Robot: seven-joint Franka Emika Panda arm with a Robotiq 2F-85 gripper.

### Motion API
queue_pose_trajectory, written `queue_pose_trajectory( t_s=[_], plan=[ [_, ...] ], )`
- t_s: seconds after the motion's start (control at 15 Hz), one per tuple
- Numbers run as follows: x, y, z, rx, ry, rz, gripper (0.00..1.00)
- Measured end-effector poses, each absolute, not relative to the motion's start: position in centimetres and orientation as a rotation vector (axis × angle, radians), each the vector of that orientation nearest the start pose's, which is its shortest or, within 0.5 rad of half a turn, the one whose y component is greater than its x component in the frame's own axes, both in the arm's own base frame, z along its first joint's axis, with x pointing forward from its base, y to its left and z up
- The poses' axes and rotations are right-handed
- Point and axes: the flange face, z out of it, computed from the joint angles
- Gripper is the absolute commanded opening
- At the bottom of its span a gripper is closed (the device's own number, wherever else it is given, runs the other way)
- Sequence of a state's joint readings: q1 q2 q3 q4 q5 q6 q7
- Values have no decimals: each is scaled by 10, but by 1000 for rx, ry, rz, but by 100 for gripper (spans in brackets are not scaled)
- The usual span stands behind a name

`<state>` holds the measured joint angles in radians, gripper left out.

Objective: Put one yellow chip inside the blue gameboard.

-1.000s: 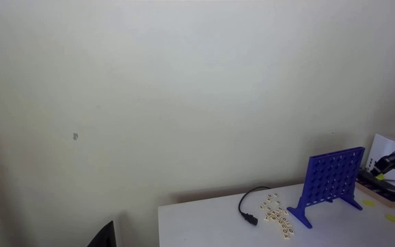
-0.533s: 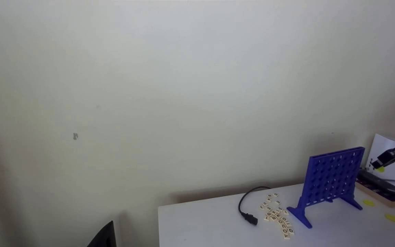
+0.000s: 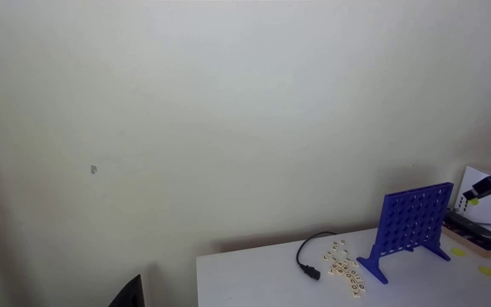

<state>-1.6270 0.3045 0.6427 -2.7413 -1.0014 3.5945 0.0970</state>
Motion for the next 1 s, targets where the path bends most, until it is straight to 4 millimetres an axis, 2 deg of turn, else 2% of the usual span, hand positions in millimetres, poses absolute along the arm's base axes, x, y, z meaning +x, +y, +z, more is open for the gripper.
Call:
queue_pose_trajectory(
  t_s=[0.27, 1.0],
  plan=[
    [308, -248, 233, -2954, 201, -1066, 35],
    [308, -247, 233, -2953, 206, -1066, 35]
  ],
)
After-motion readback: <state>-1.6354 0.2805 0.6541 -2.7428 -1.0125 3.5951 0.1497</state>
